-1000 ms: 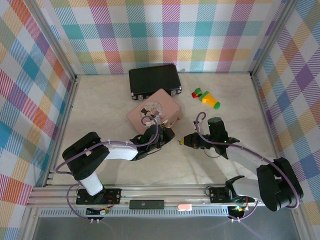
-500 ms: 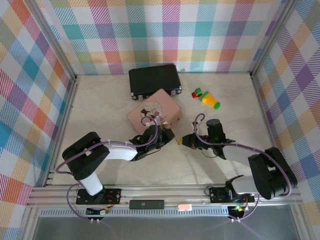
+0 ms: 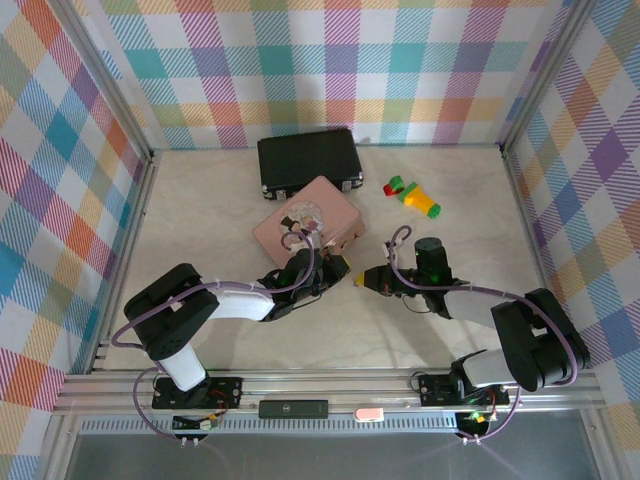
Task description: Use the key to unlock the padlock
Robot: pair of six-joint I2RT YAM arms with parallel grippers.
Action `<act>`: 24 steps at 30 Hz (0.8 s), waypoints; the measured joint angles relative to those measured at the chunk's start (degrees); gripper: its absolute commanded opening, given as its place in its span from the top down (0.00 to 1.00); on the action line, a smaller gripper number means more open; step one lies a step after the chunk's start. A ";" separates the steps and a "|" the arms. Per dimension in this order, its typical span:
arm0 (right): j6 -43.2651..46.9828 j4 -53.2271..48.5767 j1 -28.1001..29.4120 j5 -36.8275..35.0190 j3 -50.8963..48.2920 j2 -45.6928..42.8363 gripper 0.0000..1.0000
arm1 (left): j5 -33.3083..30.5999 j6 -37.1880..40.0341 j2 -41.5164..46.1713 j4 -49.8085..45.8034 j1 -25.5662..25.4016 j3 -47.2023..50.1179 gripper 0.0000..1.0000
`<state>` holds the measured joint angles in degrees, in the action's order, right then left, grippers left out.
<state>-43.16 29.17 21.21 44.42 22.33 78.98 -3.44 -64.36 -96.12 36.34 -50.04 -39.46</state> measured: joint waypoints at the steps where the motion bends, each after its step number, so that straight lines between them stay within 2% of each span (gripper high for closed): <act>1: -0.39 1.14 -0.28 0.28 -0.26 0.26 1.00 | 0.02 -0.11 0.00 0.04 0.00 0.00 1.00; 12: -3.28 8.46 -1.40 2.27 -0.94 2.01 1.00 | 1.03 -1.33 0.00 2.47 0.00 0.00 1.00; 24: -3.08 5.66 -1.77 1.60 -3.34 1.05 1.00 | 0.87 -1.66 0.00 2.95 0.00 0.24 1.00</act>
<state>-46.24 34.83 19.44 46.02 18.98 80.03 -2.57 -66.02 -96.12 39.29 -50.04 -39.22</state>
